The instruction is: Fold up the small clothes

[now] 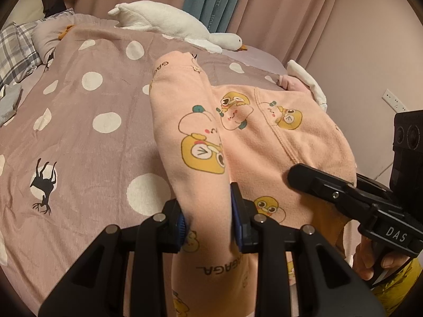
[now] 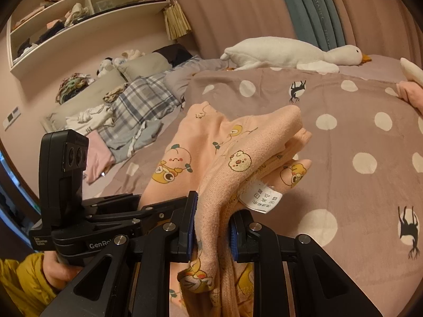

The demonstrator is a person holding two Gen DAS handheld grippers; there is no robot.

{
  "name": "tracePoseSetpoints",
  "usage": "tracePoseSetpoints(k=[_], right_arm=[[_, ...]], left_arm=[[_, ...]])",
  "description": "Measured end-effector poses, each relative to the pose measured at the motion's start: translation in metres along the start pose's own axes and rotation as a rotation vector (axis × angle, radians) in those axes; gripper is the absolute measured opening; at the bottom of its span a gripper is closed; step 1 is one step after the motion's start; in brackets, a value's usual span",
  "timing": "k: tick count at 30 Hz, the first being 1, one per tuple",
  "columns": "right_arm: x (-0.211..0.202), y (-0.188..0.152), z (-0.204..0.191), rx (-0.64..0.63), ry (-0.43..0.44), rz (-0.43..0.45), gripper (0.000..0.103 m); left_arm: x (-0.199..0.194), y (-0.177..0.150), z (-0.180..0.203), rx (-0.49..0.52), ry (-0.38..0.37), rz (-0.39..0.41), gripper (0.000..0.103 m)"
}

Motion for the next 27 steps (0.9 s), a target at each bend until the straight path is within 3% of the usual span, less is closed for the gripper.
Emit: tracePoseSetpoints(k=[27], right_arm=[[0.041, 0.004, 0.015, 0.022, -0.021, -0.069, 0.022]], left_arm=[[0.043, -0.002, -0.029, -0.031, 0.007, -0.062, 0.028]])
Point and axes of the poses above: each gripper's, at about its wrist camera, not at the fingertips, and x roughly the way its jaws point, z to its right, y to its top, the point moved 2 cm from there along x, roughly the way its jaws point, and after that the axes turned 14 degrees about x, right-handed, at the moved point
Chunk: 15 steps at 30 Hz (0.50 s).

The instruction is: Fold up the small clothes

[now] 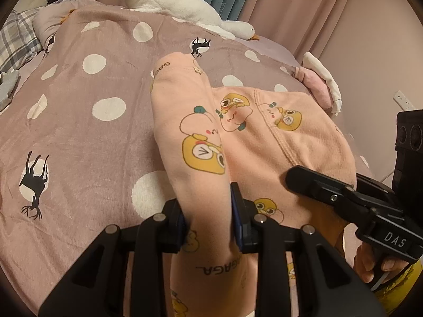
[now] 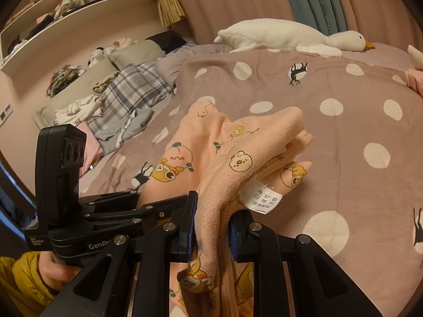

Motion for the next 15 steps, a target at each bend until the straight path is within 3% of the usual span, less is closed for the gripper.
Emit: tracePoseSetpoints(k=[15], right_arm=[[0.012, 0.000, 0.003, 0.021, -0.010, -0.015, 0.022]], left_arm=[[0.016, 0.002, -0.006, 0.005, 0.003, -0.025, 0.028]])
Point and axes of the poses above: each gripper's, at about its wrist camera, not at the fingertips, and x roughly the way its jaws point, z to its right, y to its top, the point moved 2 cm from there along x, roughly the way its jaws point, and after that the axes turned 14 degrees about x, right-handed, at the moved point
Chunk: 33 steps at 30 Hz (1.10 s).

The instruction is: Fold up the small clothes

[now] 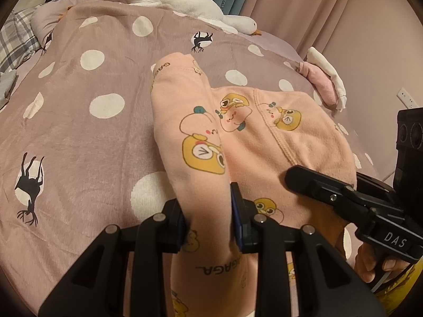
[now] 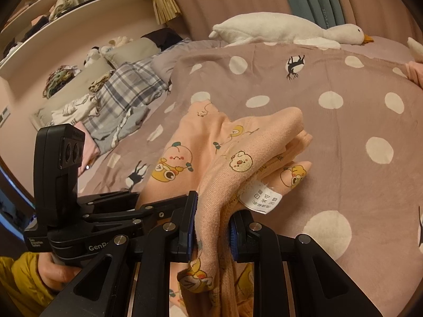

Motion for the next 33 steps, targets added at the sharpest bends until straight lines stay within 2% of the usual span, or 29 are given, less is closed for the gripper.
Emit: tracePoseSetpoints(k=[33], right_arm=[[0.015, -0.002, 0.006, 0.022, 0.002, -0.023, 0.022]], left_arm=[[0.015, -0.004, -0.010, -0.006, 0.017, -0.037, 0.028]])
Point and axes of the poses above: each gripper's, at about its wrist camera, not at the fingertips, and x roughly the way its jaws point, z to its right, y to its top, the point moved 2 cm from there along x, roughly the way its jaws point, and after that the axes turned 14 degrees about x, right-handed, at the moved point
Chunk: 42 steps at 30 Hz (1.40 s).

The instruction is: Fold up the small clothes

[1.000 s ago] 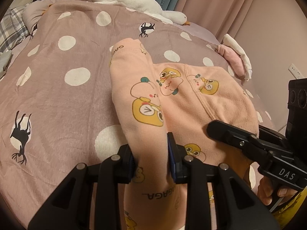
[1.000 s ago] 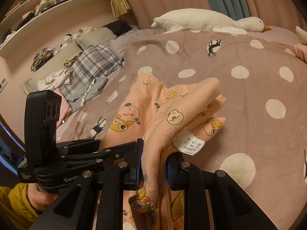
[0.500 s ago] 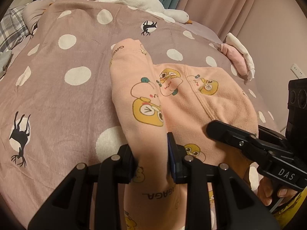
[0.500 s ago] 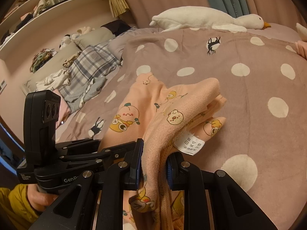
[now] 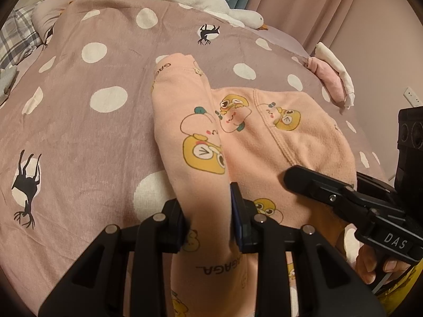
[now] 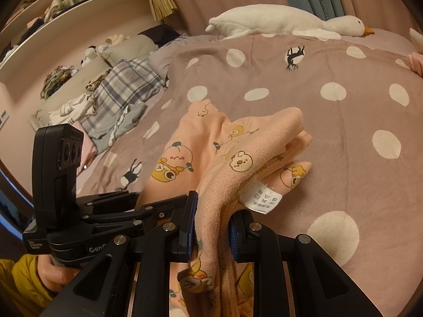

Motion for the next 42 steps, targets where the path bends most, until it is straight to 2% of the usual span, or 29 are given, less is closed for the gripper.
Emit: tracePoseSetpoints(k=[42], right_arm=[[0.020, -0.001, 0.032, 0.088, -0.020, -0.081, 0.022]], left_arm=[[0.024, -0.007, -0.003, -0.013, 0.026, -0.075, 0.033]])
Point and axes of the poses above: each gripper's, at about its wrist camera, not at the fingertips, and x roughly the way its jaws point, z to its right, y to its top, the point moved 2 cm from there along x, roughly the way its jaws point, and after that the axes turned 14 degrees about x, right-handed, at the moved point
